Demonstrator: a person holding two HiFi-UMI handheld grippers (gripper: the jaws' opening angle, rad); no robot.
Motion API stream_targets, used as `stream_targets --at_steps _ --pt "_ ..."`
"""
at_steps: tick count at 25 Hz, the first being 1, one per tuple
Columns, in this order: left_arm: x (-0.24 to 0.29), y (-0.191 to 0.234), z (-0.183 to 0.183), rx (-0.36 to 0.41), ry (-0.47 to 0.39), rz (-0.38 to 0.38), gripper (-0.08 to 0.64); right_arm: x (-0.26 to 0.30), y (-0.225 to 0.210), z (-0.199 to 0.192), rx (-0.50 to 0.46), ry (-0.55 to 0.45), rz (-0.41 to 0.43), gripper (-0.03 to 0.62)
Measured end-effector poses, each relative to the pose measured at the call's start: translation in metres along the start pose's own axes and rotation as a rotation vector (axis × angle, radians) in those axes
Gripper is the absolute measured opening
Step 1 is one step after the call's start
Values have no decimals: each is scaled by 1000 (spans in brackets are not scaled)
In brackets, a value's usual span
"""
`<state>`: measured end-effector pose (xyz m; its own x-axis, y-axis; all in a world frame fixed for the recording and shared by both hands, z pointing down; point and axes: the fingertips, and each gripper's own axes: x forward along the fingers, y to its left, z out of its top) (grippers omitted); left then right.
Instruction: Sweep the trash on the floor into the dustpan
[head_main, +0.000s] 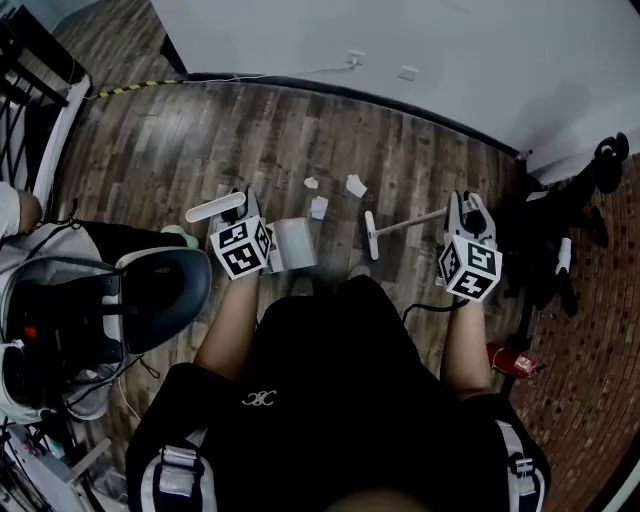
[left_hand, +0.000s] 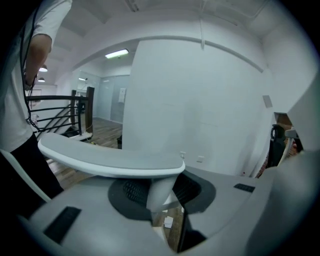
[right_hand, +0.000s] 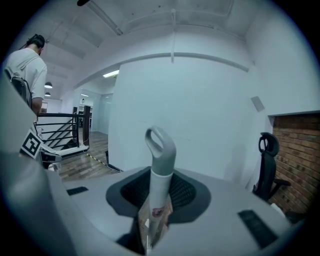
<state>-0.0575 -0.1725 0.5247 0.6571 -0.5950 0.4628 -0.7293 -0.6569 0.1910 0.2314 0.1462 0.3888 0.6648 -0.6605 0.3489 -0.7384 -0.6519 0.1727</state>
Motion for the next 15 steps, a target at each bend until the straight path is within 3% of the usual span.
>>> stream_targets --at_steps 7,12,15 --pt "43 22 -8 -144 9 237 98 113 -21 4 -33 46 82 97" --pt "44 51 -44 -332 2 475 107 181 -22 3 -85 59 195 97" --pt "39 55 -72 -416 6 576 109 212 -24 4 -104 42 242 97"
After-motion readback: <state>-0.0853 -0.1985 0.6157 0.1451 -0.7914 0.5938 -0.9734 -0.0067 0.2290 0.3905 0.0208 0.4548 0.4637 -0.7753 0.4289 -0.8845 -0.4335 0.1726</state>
